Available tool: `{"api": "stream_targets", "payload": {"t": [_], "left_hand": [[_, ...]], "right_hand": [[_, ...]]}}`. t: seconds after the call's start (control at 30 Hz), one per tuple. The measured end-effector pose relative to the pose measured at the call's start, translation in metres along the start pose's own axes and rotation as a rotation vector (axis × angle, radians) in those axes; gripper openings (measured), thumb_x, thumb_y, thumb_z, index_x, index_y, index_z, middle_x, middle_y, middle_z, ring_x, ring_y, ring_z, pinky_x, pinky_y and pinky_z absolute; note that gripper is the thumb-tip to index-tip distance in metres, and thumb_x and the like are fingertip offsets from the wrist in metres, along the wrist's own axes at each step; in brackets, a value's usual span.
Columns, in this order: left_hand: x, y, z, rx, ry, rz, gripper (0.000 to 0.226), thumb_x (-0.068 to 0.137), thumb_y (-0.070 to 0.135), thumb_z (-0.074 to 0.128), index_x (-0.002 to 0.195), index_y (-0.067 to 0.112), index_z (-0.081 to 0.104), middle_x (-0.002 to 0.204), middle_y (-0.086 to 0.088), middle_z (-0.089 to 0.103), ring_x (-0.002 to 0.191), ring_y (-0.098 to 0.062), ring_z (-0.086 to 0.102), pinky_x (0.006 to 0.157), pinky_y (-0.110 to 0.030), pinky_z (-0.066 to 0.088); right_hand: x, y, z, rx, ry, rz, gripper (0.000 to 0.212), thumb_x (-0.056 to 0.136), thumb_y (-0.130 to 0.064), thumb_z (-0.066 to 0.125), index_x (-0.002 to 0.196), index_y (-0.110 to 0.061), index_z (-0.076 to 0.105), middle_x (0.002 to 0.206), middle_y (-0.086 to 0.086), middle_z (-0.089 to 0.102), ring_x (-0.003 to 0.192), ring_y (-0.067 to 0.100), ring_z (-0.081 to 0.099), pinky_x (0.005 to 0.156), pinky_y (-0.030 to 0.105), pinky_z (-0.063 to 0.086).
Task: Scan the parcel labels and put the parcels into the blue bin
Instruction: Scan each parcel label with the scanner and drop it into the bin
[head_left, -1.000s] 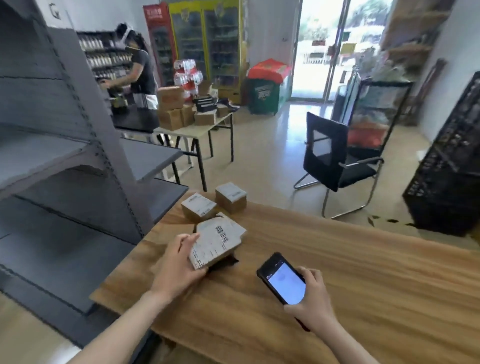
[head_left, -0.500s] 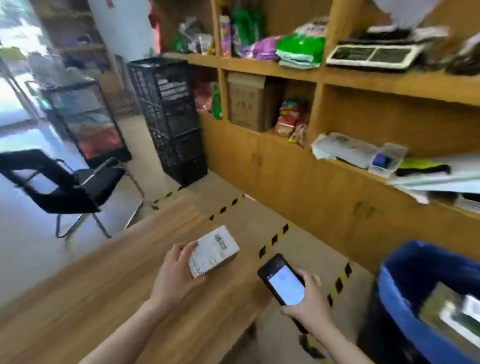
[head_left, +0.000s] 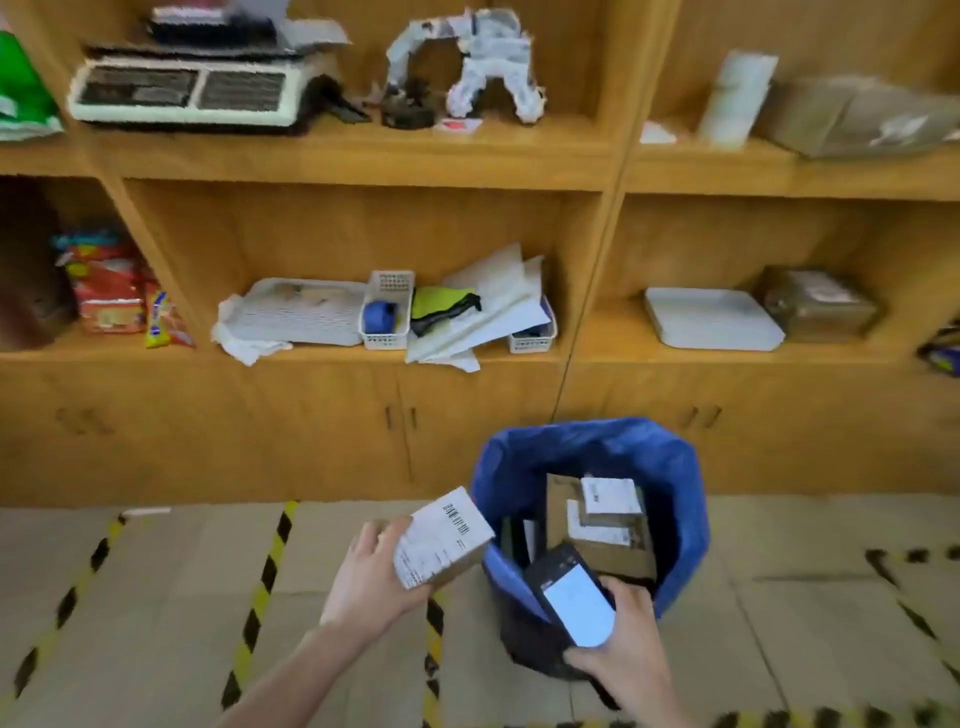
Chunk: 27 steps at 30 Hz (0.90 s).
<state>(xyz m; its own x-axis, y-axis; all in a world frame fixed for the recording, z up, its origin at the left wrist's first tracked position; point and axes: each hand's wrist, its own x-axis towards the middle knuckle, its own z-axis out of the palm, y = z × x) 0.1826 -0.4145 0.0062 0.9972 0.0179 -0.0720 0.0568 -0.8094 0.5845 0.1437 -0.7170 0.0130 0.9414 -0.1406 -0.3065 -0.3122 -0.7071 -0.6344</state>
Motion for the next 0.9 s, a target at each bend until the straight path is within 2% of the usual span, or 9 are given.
{"api": "stream_targets", "payload": {"t": [0.1, 0.2, 0.27, 0.37, 0.5, 0.6, 0.7, 0.8, 0.9], "left_hand": [[0.045, 0.028, 0.035, -0.019, -0.094, 0.036, 0.084, 0.064, 0.052, 0.073, 0.138, 0.031, 0.04, 0.114, 0.009, 0.038, 0.112, -0.018, 0.048, 0.089, -0.032, 0.047], [0.082, 0.047, 0.07, -0.025, -0.178, 0.024, 0.087, 0.062, 0.058, 0.068, 0.139, 0.031, 0.038, 0.11, 0.011, 0.033, 0.111, -0.018, 0.048, 0.087, -0.029, 0.045], [0.103, 0.057, 0.09, -0.006, -0.196, -0.017, 0.086, 0.061, 0.062, 0.067, 0.137, 0.031, 0.038, 0.11, 0.01, 0.032, 0.107, -0.017, 0.048, 0.081, -0.028, 0.046], [0.126, 0.07, 0.116, 0.002, -0.181, -0.105, 0.083, 0.062, 0.065, 0.068, 0.133, 0.035, 0.037, 0.109, 0.009, 0.033, 0.1, -0.015, 0.048, 0.074, -0.027, 0.048], [0.148, 0.086, 0.147, -0.011, -0.151, -0.266, 0.076, 0.061, 0.065, 0.066, 0.125, 0.04, 0.033, 0.102, 0.012, 0.03, 0.09, -0.013, 0.047, 0.067, -0.026, 0.047], [0.172, 0.093, 0.177, -0.03, -0.144, -0.377, 0.077, 0.059, 0.057, 0.067, 0.126, 0.037, 0.034, 0.104, 0.01, 0.03, 0.096, -0.021, 0.05, 0.075, -0.036, 0.054], [0.197, 0.094, 0.211, -0.057, -0.126, -0.475, 0.073, 0.064, 0.05, 0.07, 0.126, 0.031, 0.037, 0.108, 0.003, 0.032, 0.098, -0.029, 0.052, 0.073, -0.043, 0.057], [0.223, 0.086, 0.249, -0.059, -0.112, -0.549, 0.065, 0.068, 0.047, 0.073, 0.121, 0.028, 0.04, 0.11, -0.002, 0.034, 0.102, -0.034, 0.051, 0.075, -0.046, 0.056], [0.249, 0.065, 0.293, -0.022, -0.118, -0.563, 0.067, 0.071, 0.048, 0.073, 0.124, 0.025, 0.039, 0.111, -0.002, 0.034, 0.107, -0.032, 0.045, 0.082, -0.044, 0.052]], "right_hand": [[0.021, 0.028, -0.015, 0.021, 0.034, 0.104, 0.094, 0.048, -0.032, 0.082, 0.132, -0.016, 0.043, 0.12, -0.001, 0.042, 0.11, 0.012, 0.04, 0.09, 0.026, 0.043], [0.051, 0.043, -0.027, -0.035, 0.014, 0.116, 0.074, 0.058, -0.035, 0.074, 0.126, -0.021, 0.048, 0.119, -0.004, 0.05, 0.114, 0.018, 0.042, 0.093, 0.021, 0.038], [0.078, 0.053, -0.035, -0.068, -0.02, 0.114, 0.065, 0.058, -0.032, 0.071, 0.119, -0.022, 0.052, 0.113, -0.005, 0.052, 0.114, 0.022, 0.045, 0.091, 0.024, 0.04], [0.121, 0.065, -0.044, 0.003, -0.064, 0.164, 0.076, 0.049, -0.027, 0.077, 0.119, -0.017, 0.05, 0.112, -0.003, 0.047, 0.109, 0.014, 0.042, 0.083, 0.026, 0.046], [0.177, 0.076, -0.048, 0.015, -0.131, 0.203, 0.084, 0.053, -0.033, 0.08, 0.126, -0.022, 0.041, 0.11, -0.009, 0.032, 0.106, 0.01, 0.042, 0.078, 0.025, 0.045], [0.218, 0.081, -0.042, 0.006, -0.158, 0.212, 0.085, 0.055, -0.035, 0.08, 0.128, -0.026, 0.038, 0.109, -0.01, 0.029, 0.108, 0.013, 0.047, 0.085, 0.032, 0.047], [0.252, 0.092, -0.028, 0.044, -0.161, 0.242, 0.088, 0.054, -0.031, 0.084, 0.13, -0.022, 0.041, 0.113, -0.007, 0.032, 0.107, 0.018, 0.049, 0.091, 0.041, 0.047], [0.281, 0.104, -0.003, 0.084, -0.147, 0.281, 0.088, 0.053, -0.026, 0.085, 0.129, -0.019, 0.043, 0.114, -0.006, 0.034, 0.106, 0.019, 0.048, 0.095, 0.047, 0.045], [0.312, 0.12, 0.03, 0.094, -0.156, 0.331, 0.088, 0.052, -0.025, 0.085, 0.129, -0.021, 0.043, 0.115, -0.006, 0.035, 0.104, 0.017, 0.047, 0.095, 0.049, 0.046]]}}
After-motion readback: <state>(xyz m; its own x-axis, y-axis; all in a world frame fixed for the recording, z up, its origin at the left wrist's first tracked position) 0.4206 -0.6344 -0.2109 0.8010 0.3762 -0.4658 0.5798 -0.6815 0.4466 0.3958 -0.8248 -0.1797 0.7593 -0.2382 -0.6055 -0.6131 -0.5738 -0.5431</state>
